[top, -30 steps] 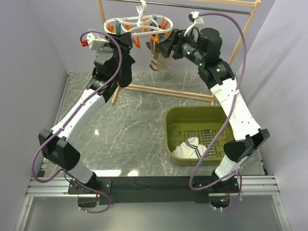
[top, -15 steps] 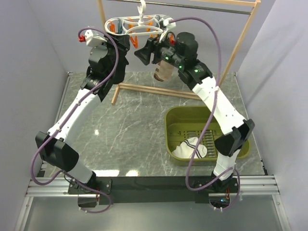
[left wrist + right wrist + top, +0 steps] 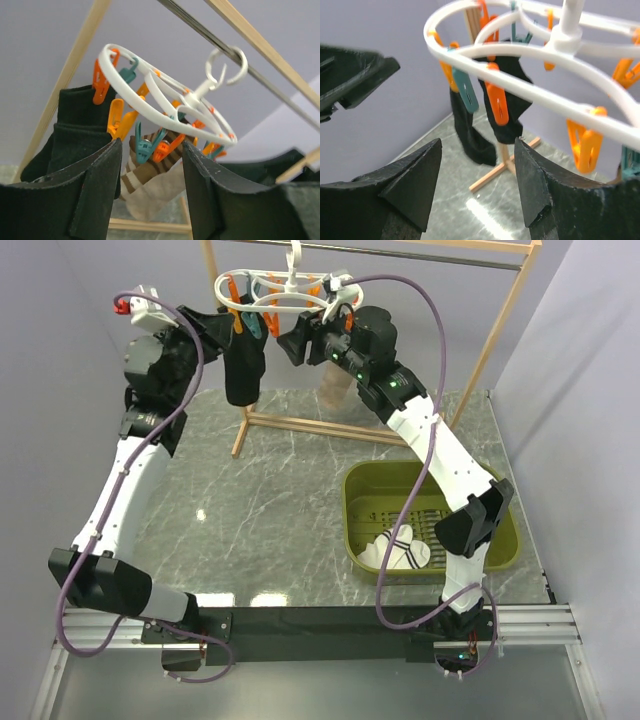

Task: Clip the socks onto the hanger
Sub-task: Rotate the hanger at the clothesline.

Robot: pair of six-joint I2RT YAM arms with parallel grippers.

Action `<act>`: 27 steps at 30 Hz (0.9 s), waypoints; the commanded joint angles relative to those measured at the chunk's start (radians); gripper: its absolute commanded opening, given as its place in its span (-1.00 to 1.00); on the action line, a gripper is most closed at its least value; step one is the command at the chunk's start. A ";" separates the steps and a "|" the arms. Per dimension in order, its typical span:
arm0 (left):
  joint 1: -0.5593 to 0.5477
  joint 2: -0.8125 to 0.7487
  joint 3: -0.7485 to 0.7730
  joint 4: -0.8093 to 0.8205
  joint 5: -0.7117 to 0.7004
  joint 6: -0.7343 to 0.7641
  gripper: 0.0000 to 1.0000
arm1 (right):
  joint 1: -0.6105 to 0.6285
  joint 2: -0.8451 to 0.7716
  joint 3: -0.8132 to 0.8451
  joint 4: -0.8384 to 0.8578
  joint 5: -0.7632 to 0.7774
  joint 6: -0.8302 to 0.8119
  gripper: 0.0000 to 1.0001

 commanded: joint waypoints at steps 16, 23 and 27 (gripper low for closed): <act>0.055 0.146 0.081 0.158 0.407 0.069 0.40 | -0.017 0.027 0.089 0.077 0.037 -0.048 0.29; 0.054 0.186 0.136 0.167 0.416 0.046 0.37 | -0.017 0.030 0.088 0.078 0.029 -0.043 0.28; 0.049 0.205 0.147 0.169 0.396 0.033 0.34 | -0.018 0.032 0.089 0.080 0.032 -0.043 0.28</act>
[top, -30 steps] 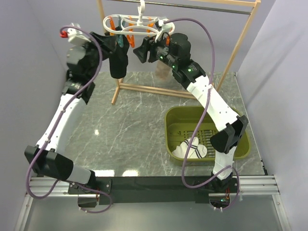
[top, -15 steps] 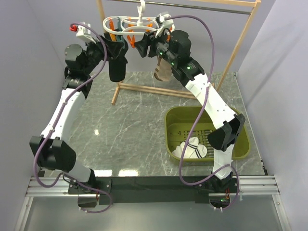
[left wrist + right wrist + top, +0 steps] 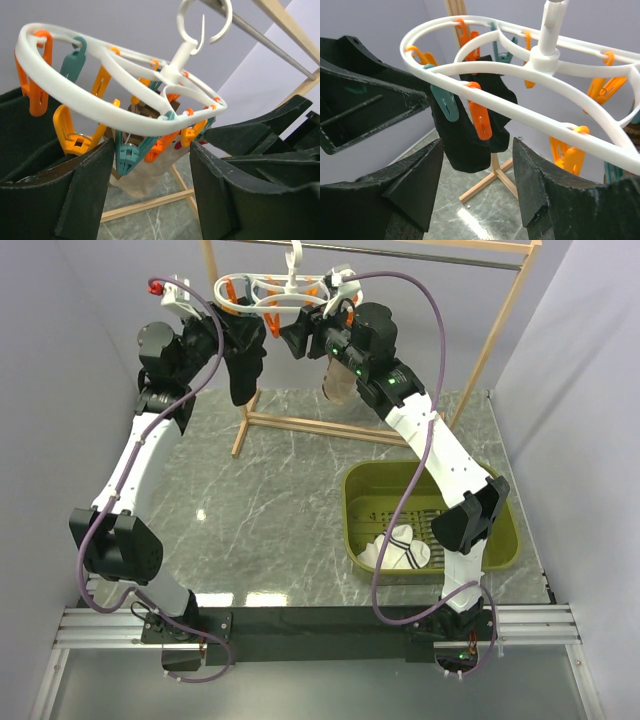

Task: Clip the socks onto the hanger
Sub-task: Rotate the hanger at the clothesline, then open the clamp at the hanger.

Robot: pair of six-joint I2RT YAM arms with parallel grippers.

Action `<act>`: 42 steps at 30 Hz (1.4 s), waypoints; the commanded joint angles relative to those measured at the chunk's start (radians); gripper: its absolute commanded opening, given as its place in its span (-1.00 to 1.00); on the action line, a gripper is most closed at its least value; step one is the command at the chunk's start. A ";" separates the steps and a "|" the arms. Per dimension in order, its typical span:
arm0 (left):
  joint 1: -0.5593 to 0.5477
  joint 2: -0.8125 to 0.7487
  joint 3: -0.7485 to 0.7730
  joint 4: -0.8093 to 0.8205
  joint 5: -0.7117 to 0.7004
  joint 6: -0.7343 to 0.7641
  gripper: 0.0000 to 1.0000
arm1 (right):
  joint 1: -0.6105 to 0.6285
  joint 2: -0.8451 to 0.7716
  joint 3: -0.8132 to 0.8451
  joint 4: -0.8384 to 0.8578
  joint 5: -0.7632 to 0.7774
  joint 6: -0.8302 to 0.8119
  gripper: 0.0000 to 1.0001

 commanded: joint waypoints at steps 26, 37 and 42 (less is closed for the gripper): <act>-0.006 0.090 0.115 0.054 -0.028 -0.030 0.44 | -0.017 -0.013 0.039 0.044 0.012 -0.018 0.26; -0.006 0.106 0.117 0.088 0.003 -0.013 0.33 | -0.025 -0.014 0.040 0.045 0.006 -0.013 0.25; -0.006 0.119 0.130 0.085 -0.001 -0.014 0.19 | -0.029 -0.014 0.039 0.047 0.006 -0.009 0.24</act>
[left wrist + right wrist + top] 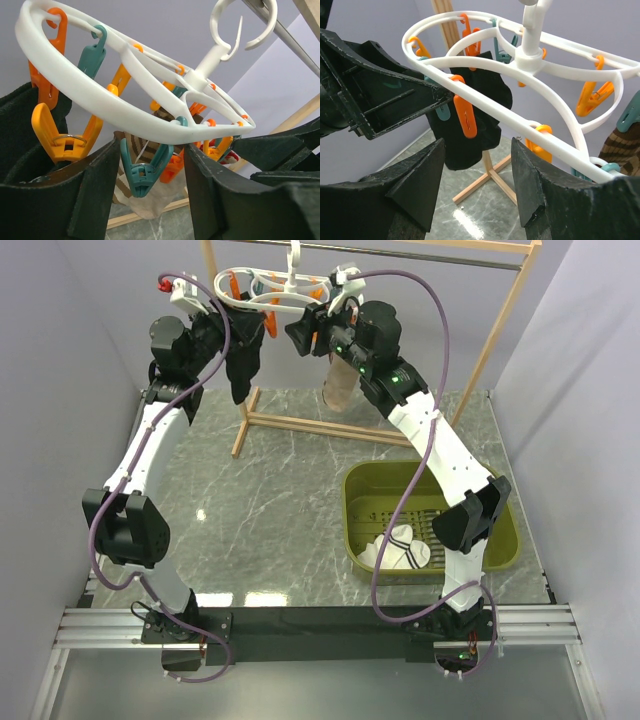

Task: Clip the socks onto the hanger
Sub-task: Open the clamp at the hanger.

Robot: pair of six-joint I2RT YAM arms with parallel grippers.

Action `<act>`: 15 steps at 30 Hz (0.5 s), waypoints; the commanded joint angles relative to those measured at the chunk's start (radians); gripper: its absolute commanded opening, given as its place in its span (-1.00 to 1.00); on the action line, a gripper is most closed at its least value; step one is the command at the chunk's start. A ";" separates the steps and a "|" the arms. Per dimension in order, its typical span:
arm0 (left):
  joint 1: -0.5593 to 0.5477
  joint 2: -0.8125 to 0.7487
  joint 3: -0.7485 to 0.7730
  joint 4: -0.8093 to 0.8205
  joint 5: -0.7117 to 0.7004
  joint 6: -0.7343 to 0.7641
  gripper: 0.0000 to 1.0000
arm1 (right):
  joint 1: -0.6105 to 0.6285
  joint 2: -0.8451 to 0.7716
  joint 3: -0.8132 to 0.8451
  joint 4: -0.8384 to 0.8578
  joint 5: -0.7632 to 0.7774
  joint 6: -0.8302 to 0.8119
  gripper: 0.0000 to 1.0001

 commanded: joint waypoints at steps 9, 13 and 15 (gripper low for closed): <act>-0.006 0.005 0.055 0.055 -0.004 0.016 -0.13 | -0.015 -0.013 0.040 0.049 -0.004 0.006 0.23; -0.006 -0.001 0.052 0.057 -0.018 0.026 -0.35 | -0.017 -0.014 0.048 0.043 -0.018 0.021 0.23; -0.012 -0.006 0.050 0.046 -0.046 0.039 -0.47 | -0.017 -0.019 0.045 0.033 -0.034 0.027 0.22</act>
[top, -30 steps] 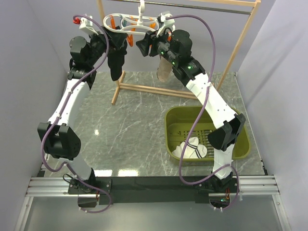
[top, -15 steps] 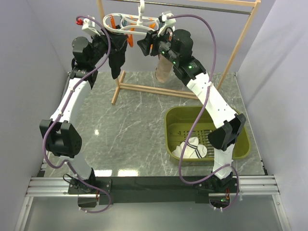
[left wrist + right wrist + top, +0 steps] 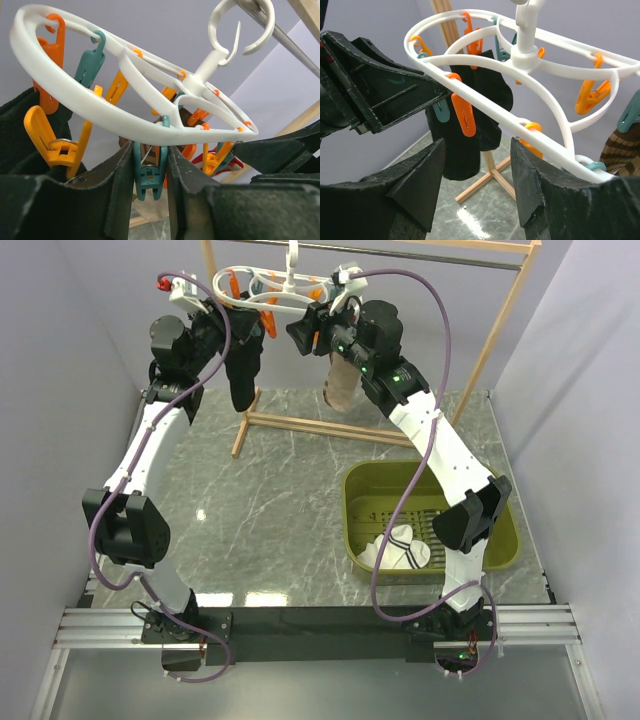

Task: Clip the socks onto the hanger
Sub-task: Open the clamp at the hanger.

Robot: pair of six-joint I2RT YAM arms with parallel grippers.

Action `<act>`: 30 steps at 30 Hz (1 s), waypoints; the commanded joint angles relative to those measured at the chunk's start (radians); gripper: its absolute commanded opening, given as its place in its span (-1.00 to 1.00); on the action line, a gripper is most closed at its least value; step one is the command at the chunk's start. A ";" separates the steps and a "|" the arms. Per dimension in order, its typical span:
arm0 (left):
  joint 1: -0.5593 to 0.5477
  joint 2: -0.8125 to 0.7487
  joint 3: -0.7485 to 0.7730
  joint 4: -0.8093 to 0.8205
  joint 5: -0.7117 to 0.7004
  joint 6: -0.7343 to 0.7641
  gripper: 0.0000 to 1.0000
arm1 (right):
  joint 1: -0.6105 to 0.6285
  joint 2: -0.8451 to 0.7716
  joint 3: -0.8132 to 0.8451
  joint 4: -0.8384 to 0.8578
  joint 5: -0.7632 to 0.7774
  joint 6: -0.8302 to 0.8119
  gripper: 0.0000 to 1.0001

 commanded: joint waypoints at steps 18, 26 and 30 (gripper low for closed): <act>-0.055 -0.054 0.031 -0.011 -0.123 0.070 -0.56 | -0.008 -0.456 -0.162 -0.369 -0.050 0.113 0.41; -0.057 -0.085 0.013 -0.011 -0.103 0.050 -0.55 | -0.023 -0.773 -0.654 -0.563 0.325 0.328 0.43; -0.059 -0.091 0.011 -0.021 -0.092 0.052 -0.55 | -0.032 -0.909 -0.858 -0.639 0.434 0.459 0.49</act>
